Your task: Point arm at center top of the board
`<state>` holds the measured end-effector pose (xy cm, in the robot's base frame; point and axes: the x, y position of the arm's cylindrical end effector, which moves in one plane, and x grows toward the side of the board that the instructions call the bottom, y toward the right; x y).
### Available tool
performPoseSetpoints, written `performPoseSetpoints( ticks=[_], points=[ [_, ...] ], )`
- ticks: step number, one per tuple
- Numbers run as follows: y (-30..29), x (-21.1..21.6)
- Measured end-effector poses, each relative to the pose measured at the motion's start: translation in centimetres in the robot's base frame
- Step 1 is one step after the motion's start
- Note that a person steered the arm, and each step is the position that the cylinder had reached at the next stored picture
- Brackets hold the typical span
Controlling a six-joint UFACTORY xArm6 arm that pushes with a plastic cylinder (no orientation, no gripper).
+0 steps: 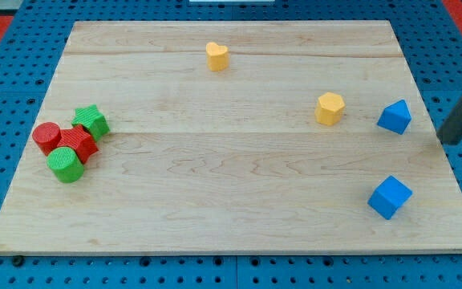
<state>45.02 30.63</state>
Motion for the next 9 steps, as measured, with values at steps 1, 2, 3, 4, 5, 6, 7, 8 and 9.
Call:
performPoseSetpoints(
  ticks=[1,2,3,4,5,6,7,8,9],
  points=[
    [-1.9,-2.4],
    [-6.3,-2.7],
    [-10.5,-2.7],
    [-7.5,-3.0],
    [-5.9,-7.5],
    [-6.1,-12.8],
    [-7.6,-16.0],
    [-10.6,-18.4],
    [-17.1,-22.7]
  ],
)
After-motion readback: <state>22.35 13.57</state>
